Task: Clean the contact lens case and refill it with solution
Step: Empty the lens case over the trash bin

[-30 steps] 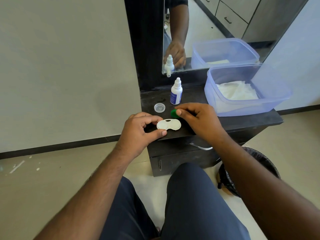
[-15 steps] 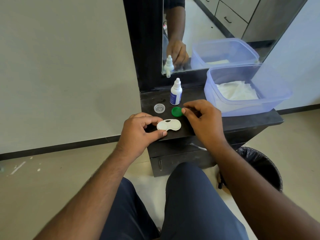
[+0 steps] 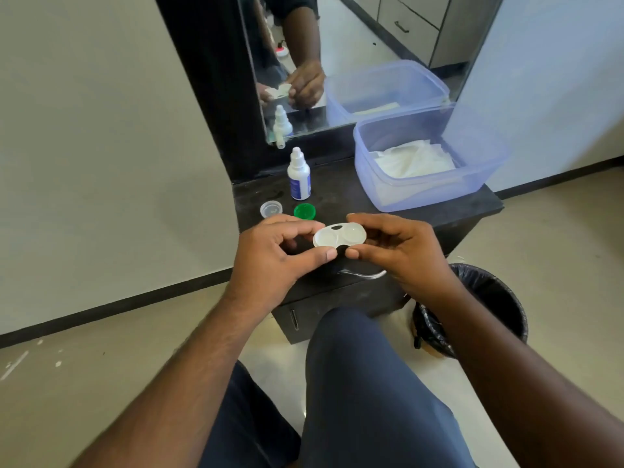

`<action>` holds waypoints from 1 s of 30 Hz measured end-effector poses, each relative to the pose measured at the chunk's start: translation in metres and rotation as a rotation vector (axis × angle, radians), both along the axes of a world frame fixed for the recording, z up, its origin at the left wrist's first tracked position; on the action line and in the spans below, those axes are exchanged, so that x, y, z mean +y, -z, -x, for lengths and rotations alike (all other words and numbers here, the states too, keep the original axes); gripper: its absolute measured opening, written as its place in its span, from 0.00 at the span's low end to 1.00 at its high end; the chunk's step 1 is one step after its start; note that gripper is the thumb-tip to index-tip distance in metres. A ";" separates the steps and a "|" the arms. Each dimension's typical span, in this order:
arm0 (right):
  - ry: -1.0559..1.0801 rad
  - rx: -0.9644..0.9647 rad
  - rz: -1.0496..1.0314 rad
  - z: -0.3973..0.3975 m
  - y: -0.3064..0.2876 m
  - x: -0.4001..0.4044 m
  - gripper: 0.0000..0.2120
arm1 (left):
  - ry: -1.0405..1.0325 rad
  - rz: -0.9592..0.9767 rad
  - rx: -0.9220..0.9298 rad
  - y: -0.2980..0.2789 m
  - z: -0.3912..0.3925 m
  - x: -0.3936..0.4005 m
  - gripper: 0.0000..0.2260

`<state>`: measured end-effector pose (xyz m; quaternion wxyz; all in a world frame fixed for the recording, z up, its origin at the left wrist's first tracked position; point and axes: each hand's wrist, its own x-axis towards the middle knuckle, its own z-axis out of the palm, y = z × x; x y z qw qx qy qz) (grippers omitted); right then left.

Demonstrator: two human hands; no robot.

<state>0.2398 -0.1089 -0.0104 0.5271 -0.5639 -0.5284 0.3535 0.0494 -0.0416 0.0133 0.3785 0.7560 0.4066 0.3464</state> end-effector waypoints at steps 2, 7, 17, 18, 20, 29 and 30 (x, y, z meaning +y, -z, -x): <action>0.050 0.130 -0.017 -0.007 0.001 -0.010 0.20 | 0.051 0.018 -0.031 -0.001 -0.014 -0.004 0.13; 0.214 0.305 -0.088 -0.038 0.006 -0.042 0.17 | 0.196 -0.005 -0.035 0.001 -0.058 -0.015 0.19; 0.692 0.373 -0.183 -0.139 0.027 -0.118 0.15 | 0.490 -0.479 0.370 0.002 -0.192 -0.035 0.15; 0.717 0.373 -0.178 -0.147 0.029 -0.124 0.15 | 0.506 -0.509 0.429 0.000 -0.207 -0.035 0.15; 0.746 0.367 -0.161 -0.159 0.036 -0.133 0.16 | 0.522 -0.579 0.546 -0.001 -0.231 -0.031 0.15; 0.749 0.194 0.034 -0.203 0.091 -0.163 0.18 | 0.327 -0.713 0.823 0.018 -0.274 -0.033 0.02; 0.731 0.135 0.054 -0.207 0.095 -0.163 0.18 | 0.321 -0.710 0.824 0.019 -0.275 -0.033 0.02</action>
